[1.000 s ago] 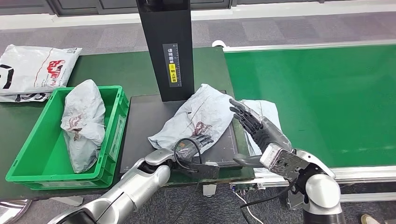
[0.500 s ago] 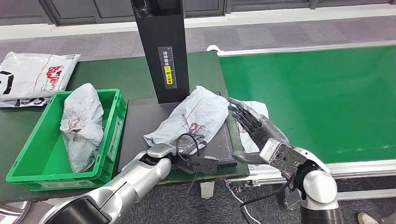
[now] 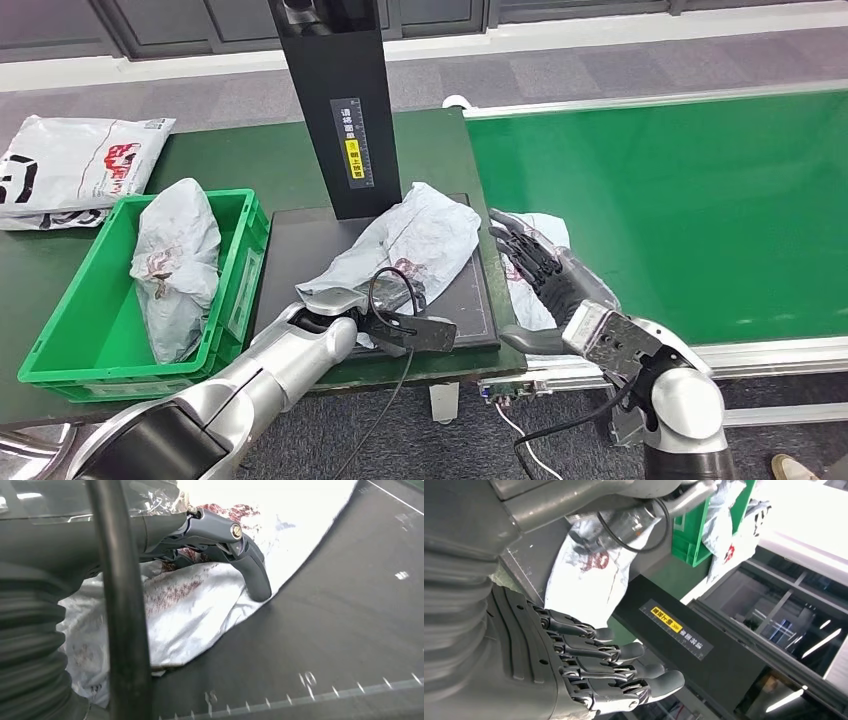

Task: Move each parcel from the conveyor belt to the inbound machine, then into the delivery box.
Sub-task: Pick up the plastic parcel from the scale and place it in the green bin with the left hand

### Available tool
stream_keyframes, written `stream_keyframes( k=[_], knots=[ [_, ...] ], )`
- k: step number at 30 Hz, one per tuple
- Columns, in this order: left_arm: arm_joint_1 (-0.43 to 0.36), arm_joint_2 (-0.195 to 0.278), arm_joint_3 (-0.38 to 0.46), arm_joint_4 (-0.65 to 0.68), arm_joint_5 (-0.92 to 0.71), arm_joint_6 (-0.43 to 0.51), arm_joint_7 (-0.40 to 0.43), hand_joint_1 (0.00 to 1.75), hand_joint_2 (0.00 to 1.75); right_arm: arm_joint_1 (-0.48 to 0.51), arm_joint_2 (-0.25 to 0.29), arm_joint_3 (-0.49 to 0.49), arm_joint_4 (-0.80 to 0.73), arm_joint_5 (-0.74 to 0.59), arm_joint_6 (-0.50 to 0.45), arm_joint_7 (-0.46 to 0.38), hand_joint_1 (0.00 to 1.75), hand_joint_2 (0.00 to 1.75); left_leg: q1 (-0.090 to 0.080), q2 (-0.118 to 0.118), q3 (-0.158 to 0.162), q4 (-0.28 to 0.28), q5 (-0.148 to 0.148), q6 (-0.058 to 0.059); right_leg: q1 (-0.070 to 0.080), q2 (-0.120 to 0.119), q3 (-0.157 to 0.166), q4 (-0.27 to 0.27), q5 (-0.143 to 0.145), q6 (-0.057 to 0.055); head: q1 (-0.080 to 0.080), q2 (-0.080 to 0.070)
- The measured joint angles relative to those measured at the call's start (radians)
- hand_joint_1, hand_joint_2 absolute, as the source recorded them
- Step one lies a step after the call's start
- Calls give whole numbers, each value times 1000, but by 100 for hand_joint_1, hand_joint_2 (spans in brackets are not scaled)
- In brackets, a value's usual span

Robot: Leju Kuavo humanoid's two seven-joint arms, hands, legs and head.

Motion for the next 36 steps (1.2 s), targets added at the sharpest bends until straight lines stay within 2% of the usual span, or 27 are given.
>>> stream_keyframes(
  k=[5,6,7,9,10,12,20,36],
  knots=[
    [-23,18,0,7,-13,1,9,175,175,9,0,0,-10,-2,0,12,0,175,0,-3,-4,0,8,1,3,0,-5,1,8,0,0,0],
    [-24,21,0,8,-13,1,10,175,175,10,0,0,-10,-2,0,13,0,175,1,-4,-4,-2,25,-1,5,0,-5,2,8,-2,0,0],
    [-25,23,0,10,-13,1,10,175,175,12,0,0,-11,-2,0,13,0,175,2,-5,-4,-6,58,-7,7,0,-5,4,7,-5,0,0],
    [-26,27,0,14,-14,0,10,175,175,16,-1,0,-11,-2,0,14,0,175,6,-9,-2,-11,105,-20,11,-1,-3,8,3,-9,0,0],
    [-26,27,0,15,-14,0,10,175,175,18,-1,0,-11,-2,0,14,0,175,7,-10,-1,-12,113,-25,12,-2,-1,9,1,-8,0,0],
    [-26,28,0,15,-15,0,10,175,175,19,-1,0,-11,-2,0,15,0,175,8,-12,1,-12,107,-19,10,-2,2,9,-3,-6,0,0],
    [-25,30,0,21,-15,0,10,175,175,22,-1,0,-11,-2,0,15,0,175,6,-13,12,-11,93,-12,5,-3,15,8,-14,1,0,0],
    [-26,30,0,23,-16,0,7,175,175,22,-1,0,-11,-2,0,16,0,175,5,-13,27,-10,81,-10,3,-4,30,8,-26,4,0,0]
  ],
)
